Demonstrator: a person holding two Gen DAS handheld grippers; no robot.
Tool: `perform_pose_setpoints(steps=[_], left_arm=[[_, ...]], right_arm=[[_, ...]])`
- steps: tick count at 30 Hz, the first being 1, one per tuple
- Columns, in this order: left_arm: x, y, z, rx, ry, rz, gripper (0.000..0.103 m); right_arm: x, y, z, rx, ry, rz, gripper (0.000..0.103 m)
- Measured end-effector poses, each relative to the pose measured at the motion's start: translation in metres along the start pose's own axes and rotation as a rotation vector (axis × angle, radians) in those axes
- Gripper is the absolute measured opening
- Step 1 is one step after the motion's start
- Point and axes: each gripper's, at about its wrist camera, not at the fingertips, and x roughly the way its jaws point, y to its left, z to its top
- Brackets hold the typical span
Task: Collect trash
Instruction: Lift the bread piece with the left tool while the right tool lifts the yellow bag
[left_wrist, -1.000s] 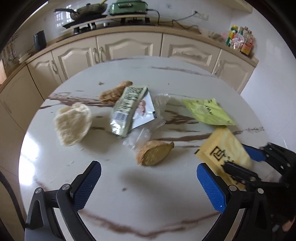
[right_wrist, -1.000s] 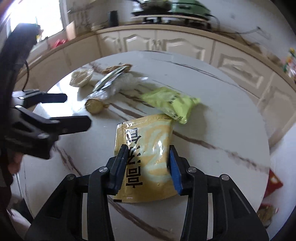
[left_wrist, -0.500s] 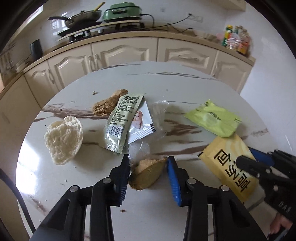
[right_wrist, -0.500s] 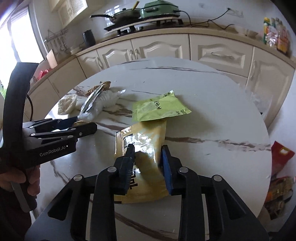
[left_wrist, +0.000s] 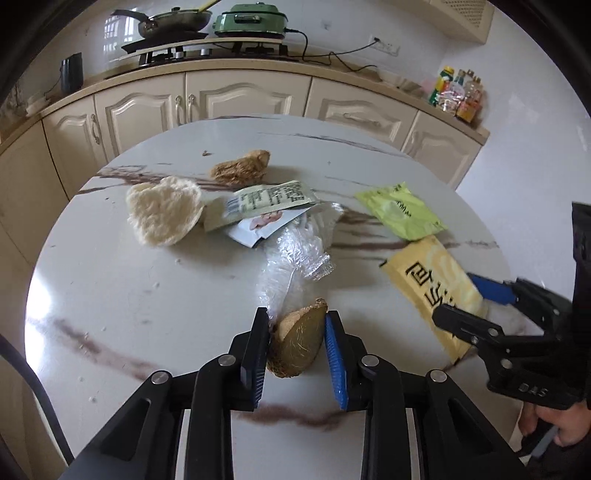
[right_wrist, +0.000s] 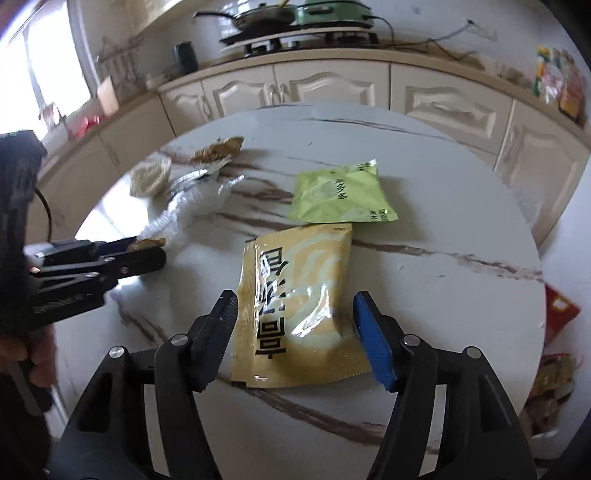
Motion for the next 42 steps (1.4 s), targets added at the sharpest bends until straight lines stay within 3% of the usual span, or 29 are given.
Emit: perform_pose_setpoints(steps=[5,6,7,10,11,12,13,16,18,20,21,22,30,42], left_arm=[[-0.016,0.012,-0.011,-0.013,-0.003,-0.030,0.027],[-0.017,0.014,-0.013,-0.012,-0.004,-0.028,0.027],[-0.023,0.013,-0.014,-0.014,-0.004,-0.026,0.027],[-0.034,0.014,-0.022,-0.006,-0.004,-0.033,0.032],[-0.038,0.013,-0.024,-0.003,-0.005,-0.025,0.043],[-0.042,0.011,-0.026,0.002,-0.004,-0.003,0.063],[-0.044,0.010,-0.028,0.006,-0.008,0.017,0.069],[-0.051,0.010,-0.038,0.012,-0.011,0.005,0.066],[-0.054,0.008,-0.040,0.018,-0.020,-0.003,0.050],[-0.053,0.007,-0.039,0.017,-0.017,-0.005,0.041],[-0.053,0.007,-0.038,0.014,-0.016,-0.012,0.028],[-0.051,0.007,-0.037,0.012,-0.011,-0.018,0.023],[-0.046,-0.002,-0.035,0.055,-0.015,-0.022,0.012],[-0.085,-0.005,-0.047,0.060,-0.097,-0.073,0.012]], right_arm=[[0.008,0.017,0.002,-0.107,0.018,-0.069,0.060],[0.009,0.018,0.002,-0.113,0.016,-0.070,0.056],[0.009,0.020,0.003,-0.121,0.017,-0.077,0.045],[0.008,0.018,0.004,-0.115,0.020,-0.073,0.042],[0.007,0.019,0.003,-0.118,0.017,-0.077,0.041],[0.006,0.020,0.002,-0.118,0.014,-0.082,0.041],[0.004,0.020,0.001,-0.113,0.014,-0.079,0.040],[-0.001,0.021,-0.004,-0.088,0.006,-0.060,0.038],[-0.005,0.023,-0.009,-0.077,-0.001,-0.042,0.037],[-0.009,0.026,-0.013,-0.066,-0.011,-0.032,0.035],[-0.011,0.027,-0.014,-0.064,-0.017,-0.032,0.033],[-0.013,0.027,-0.016,-0.053,-0.029,-0.034,0.029],[-0.022,0.028,-0.019,-0.004,-0.058,-0.018,0.019],[-0.040,0.053,-0.012,-0.036,-0.102,0.004,0.011]])
